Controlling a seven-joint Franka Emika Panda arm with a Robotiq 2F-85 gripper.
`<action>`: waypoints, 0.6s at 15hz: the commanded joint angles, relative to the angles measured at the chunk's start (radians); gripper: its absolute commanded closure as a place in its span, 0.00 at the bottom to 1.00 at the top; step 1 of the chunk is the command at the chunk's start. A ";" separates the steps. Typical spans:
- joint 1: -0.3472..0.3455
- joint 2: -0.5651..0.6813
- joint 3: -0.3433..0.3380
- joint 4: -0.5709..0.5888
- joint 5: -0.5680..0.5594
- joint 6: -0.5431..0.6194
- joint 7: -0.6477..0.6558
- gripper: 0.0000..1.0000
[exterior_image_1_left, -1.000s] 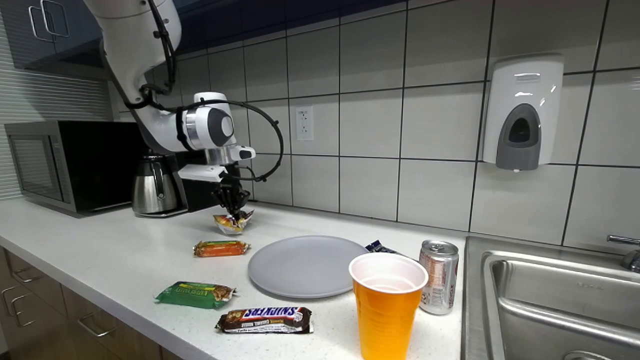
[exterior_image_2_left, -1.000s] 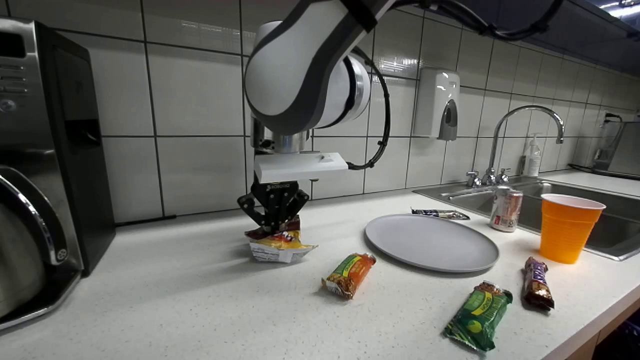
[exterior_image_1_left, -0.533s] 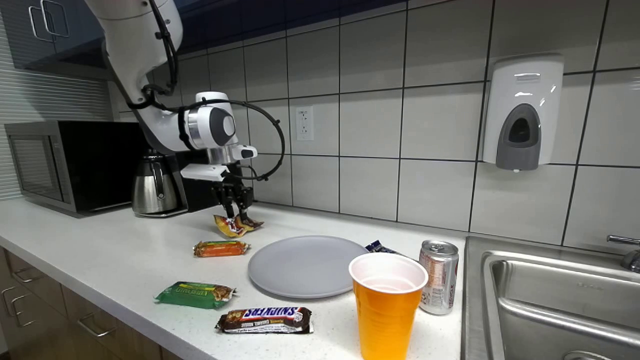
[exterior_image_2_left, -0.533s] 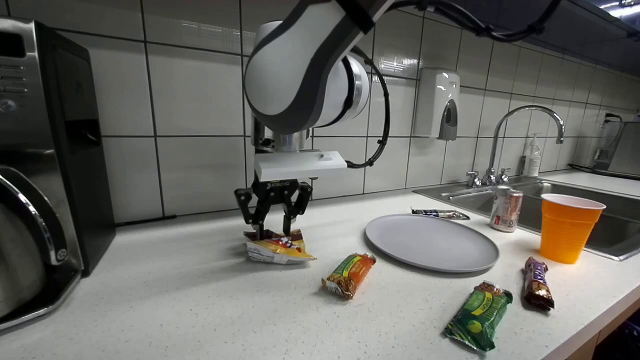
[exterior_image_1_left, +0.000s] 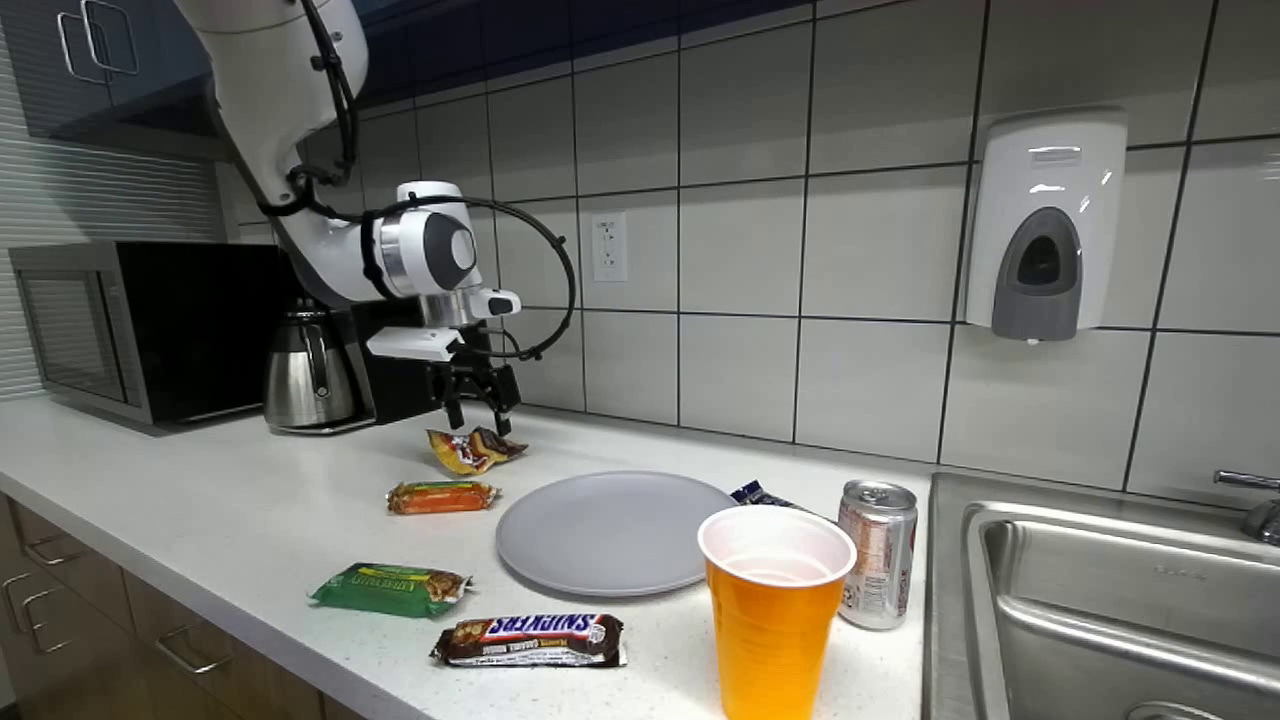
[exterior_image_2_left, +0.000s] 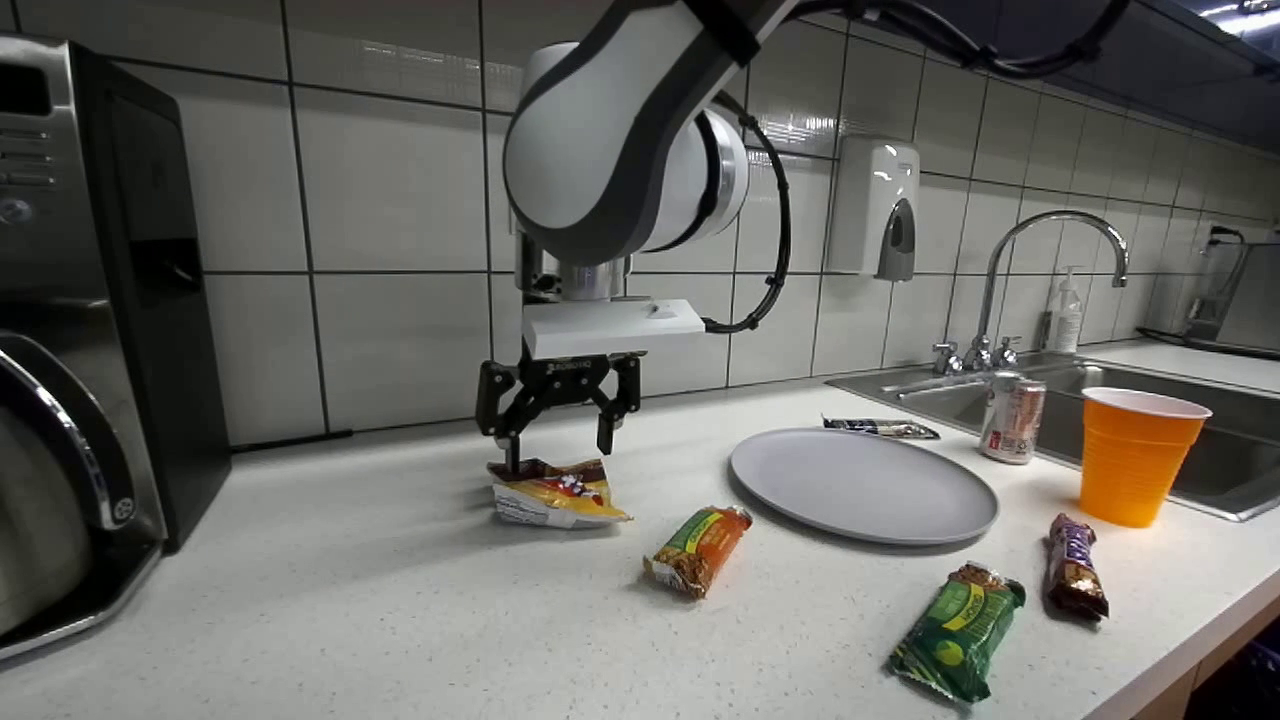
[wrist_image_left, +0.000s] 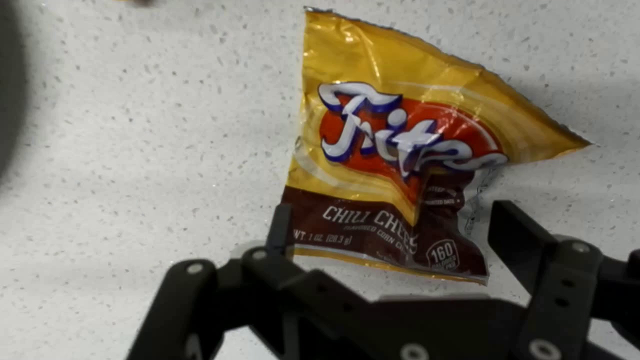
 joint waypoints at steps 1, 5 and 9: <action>-0.005 -0.081 -0.001 -0.083 0.003 -0.022 0.023 0.00; -0.012 -0.141 0.002 -0.163 0.003 -0.015 0.025 0.00; -0.019 -0.203 0.007 -0.240 0.002 -0.020 0.033 0.00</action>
